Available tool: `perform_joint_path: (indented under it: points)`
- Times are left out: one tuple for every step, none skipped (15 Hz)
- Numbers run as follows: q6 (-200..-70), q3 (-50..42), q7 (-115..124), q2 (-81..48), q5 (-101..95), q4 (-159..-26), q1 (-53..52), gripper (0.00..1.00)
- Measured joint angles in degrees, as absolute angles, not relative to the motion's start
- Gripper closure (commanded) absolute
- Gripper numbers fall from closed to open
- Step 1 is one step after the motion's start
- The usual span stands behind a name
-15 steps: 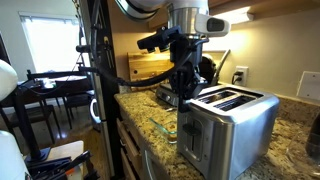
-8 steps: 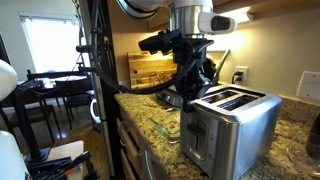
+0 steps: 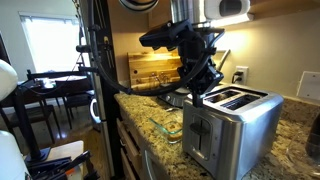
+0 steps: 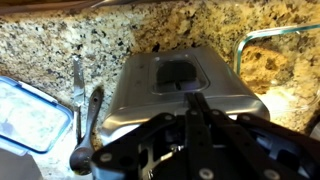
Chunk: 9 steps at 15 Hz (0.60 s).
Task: Put the slice of bread in the toaster then push down the lever
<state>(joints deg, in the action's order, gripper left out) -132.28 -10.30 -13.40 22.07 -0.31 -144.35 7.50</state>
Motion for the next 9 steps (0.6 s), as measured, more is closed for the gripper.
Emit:
perform_joint_path:
  points:
    - [-132.3,-10.2,-13.4,22.1,-0.3,-144.4,7.5,0.97]
    - [-132.3,-10.1,-13.4,22.1,-0.4,-144.4,7.5,0.97]
    - [-132.3,-10.0,-13.4,22.1,-0.5,-144.4,7.5,0.97]
    - [-132.3,-9.8,-13.4,22.1,-0.7,-144.4,7.5,0.97]
    - [-132.3,-9.6,-13.4,22.1,-0.8,-144.4,7.5,0.97]
    - [-132.2,-9.4,-13.4,22.1,-1.0,-144.4,7.5,0.97]
    - [-132.2,-9.4,-13.4,22.1,-1.2,-144.4,7.5,0.97]
    - [-132.2,-9.4,-13.4,22.2,-1.3,-144.4,7.5,0.97]
    - [-132.2,-9.5,-13.4,22.4,-1.4,-144.4,7.6,0.97]
